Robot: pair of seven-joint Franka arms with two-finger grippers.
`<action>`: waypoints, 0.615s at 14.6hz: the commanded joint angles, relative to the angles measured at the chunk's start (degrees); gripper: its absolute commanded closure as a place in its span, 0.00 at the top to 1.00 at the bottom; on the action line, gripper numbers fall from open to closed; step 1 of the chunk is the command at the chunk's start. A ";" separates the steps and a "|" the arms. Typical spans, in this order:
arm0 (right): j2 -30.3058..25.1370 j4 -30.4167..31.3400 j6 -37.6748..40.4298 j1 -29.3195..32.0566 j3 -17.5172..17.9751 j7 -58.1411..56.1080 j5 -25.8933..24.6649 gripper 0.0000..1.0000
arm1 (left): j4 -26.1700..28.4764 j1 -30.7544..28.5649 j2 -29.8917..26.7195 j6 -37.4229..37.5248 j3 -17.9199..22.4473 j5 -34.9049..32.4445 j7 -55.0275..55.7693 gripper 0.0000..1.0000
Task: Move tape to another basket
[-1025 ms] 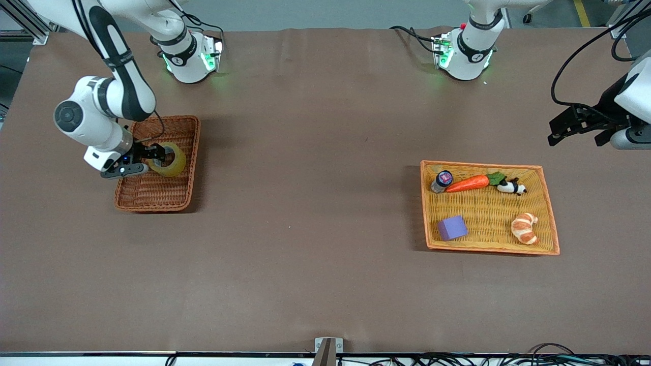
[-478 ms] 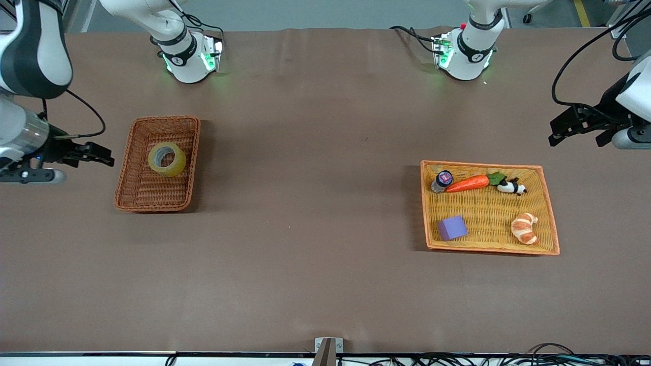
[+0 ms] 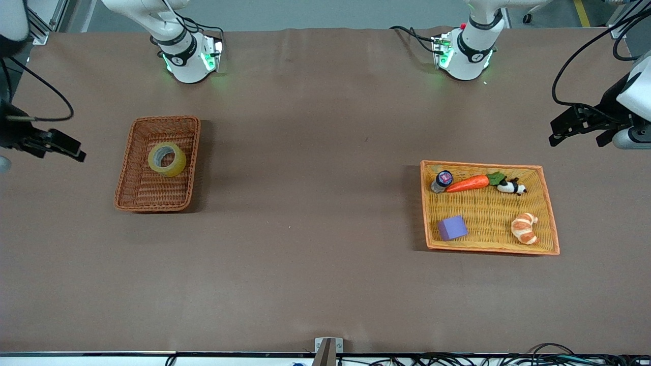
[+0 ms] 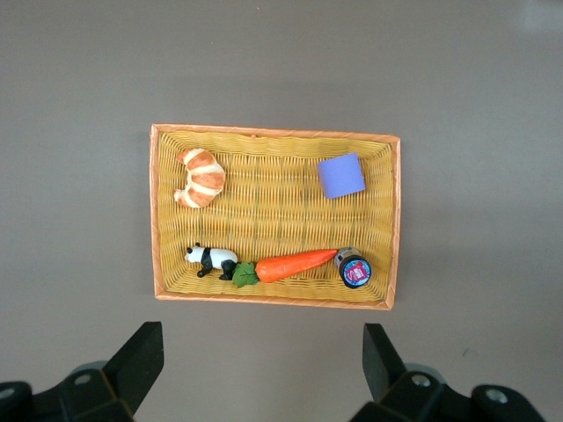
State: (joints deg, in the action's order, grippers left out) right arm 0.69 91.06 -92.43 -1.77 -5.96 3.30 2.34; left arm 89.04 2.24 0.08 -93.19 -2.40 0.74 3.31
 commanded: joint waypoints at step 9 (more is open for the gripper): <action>1.59 -7.56 7.09 5.72 6.31 0.13 -2.51 1.00 | -2.21 -0.22 0.80 0.11 -0.50 0.49 -0.67 1.00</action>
